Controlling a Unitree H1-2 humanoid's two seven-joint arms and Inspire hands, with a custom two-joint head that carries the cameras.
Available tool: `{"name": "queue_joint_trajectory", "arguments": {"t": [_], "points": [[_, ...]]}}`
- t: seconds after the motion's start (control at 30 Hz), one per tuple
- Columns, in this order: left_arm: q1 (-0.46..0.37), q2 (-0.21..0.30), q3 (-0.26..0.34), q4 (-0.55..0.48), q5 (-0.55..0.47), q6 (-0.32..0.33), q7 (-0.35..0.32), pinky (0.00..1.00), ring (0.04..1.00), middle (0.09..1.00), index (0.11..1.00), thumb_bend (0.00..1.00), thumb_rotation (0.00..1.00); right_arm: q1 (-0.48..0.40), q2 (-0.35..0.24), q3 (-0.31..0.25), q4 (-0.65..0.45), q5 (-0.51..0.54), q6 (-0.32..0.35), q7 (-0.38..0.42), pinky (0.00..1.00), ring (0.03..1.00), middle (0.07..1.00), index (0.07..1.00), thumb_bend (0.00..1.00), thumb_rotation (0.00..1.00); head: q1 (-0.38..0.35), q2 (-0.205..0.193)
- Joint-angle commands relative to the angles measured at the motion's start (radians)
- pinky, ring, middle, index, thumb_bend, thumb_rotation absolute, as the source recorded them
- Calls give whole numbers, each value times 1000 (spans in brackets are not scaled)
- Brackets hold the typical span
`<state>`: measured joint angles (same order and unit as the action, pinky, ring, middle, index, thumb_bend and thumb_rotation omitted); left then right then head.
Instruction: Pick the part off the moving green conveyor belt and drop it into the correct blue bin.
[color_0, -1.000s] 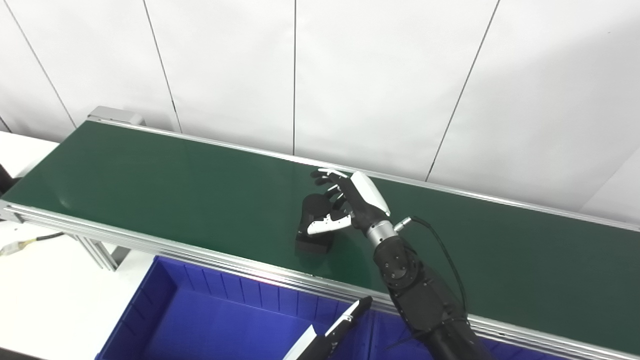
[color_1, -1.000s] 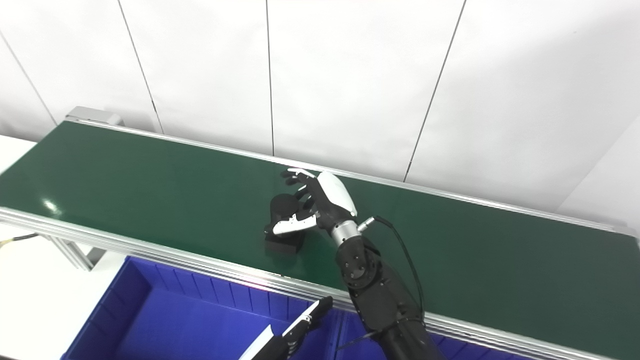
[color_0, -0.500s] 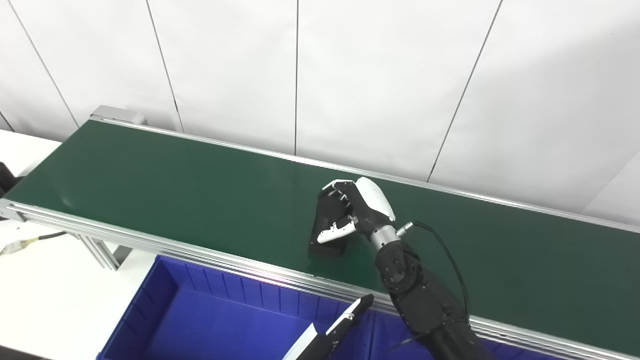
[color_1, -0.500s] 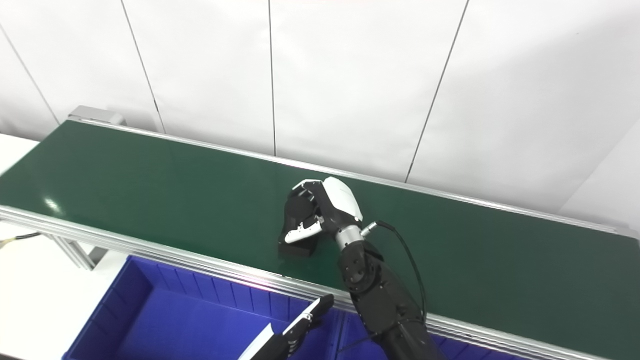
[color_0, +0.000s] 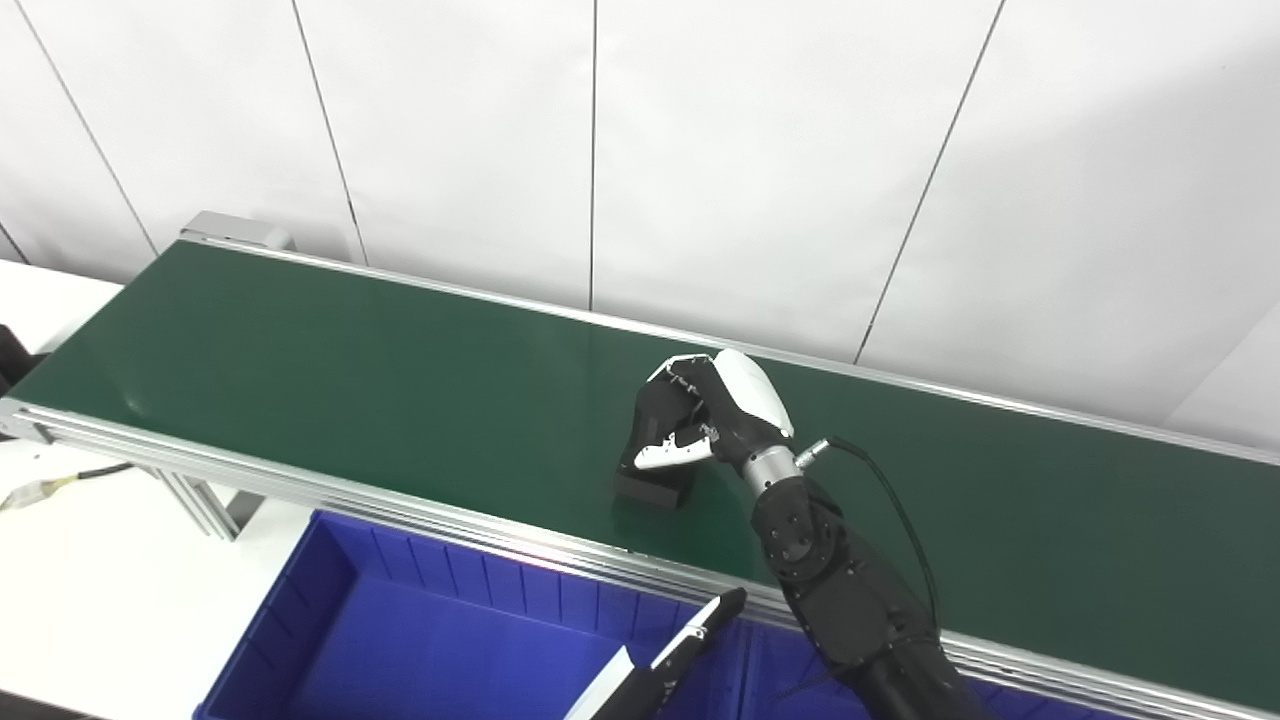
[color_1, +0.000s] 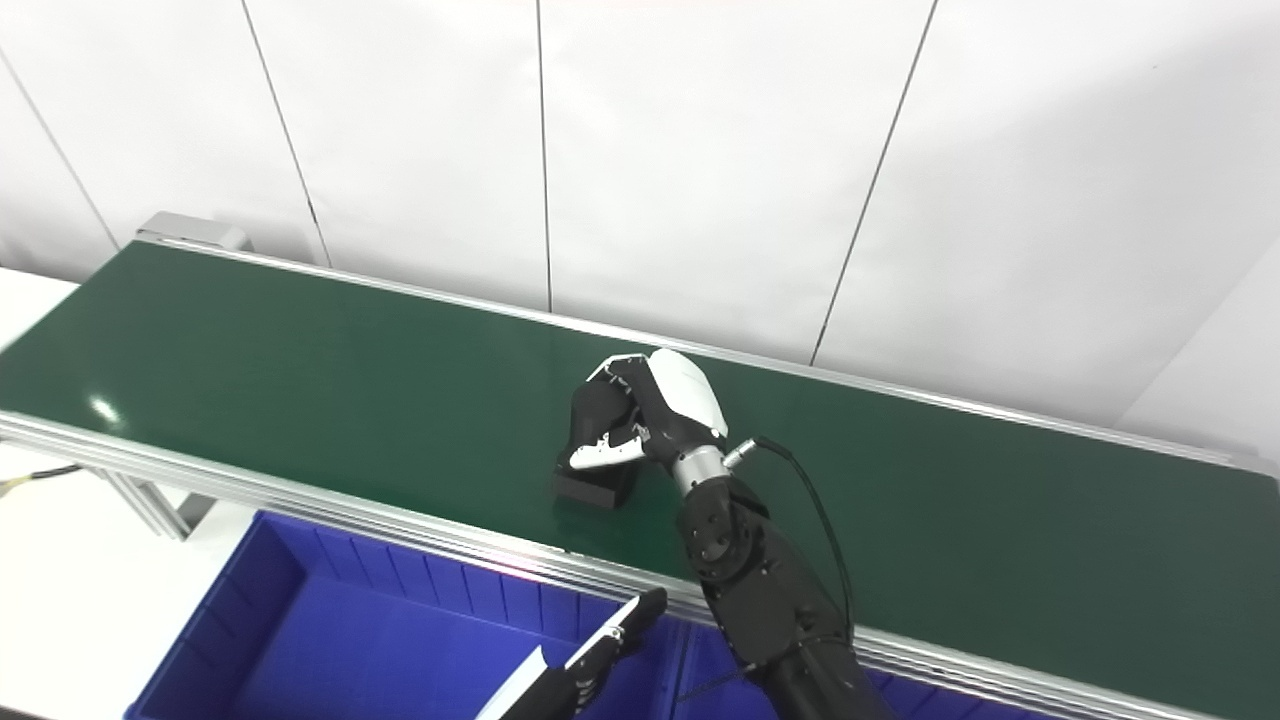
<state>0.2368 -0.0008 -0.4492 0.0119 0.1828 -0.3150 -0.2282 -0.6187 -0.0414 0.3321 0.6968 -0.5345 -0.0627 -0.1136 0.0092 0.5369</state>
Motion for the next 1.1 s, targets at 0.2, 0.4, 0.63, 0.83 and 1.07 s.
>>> {"name": "queue_joint_trajectory", "arguments": {"t": [0.2, 0.4, 0.63, 0.83, 1.07], "points": [[6, -33, -16, -14, -18, -27, 11, 1000, 1000, 1000, 1000, 794, 766, -6, -16, -14, -118, 33, -12, 29, 273, 380, 452, 518, 517, 0, -11, 8], [6, -37, -16, -26, -23, 2, 7, 1000, 1000, 1000, 1000, 834, 782, 38, -50, -50, -270, 71, -6, 68, 281, 378, 460, 525, 516, 0, -19, 18], [1, -32, -10, -41, -40, 24, 0, 1000, 1000, 1000, 1000, 854, 792, 91, -95, -100, -426, 115, -3, 107, 270, 378, 468, 527, 516, 0, -79, 40], [-10, -27, 1, -53, -56, 26, 2, 1000, 1000, 1000, 1000, 851, 825, 136, -171, -119, -523, 94, -34, 118, 309, 394, 456, 517, 519, 0, -168, 61], [-25, -3, 24, -93, -81, 39, -9, 1000, 1000, 1000, 1000, 827, 887, 199, -238, -162, -655, 101, 4, 152, 289, 385, 462, 525, 517, 0, -290, 140]]}}
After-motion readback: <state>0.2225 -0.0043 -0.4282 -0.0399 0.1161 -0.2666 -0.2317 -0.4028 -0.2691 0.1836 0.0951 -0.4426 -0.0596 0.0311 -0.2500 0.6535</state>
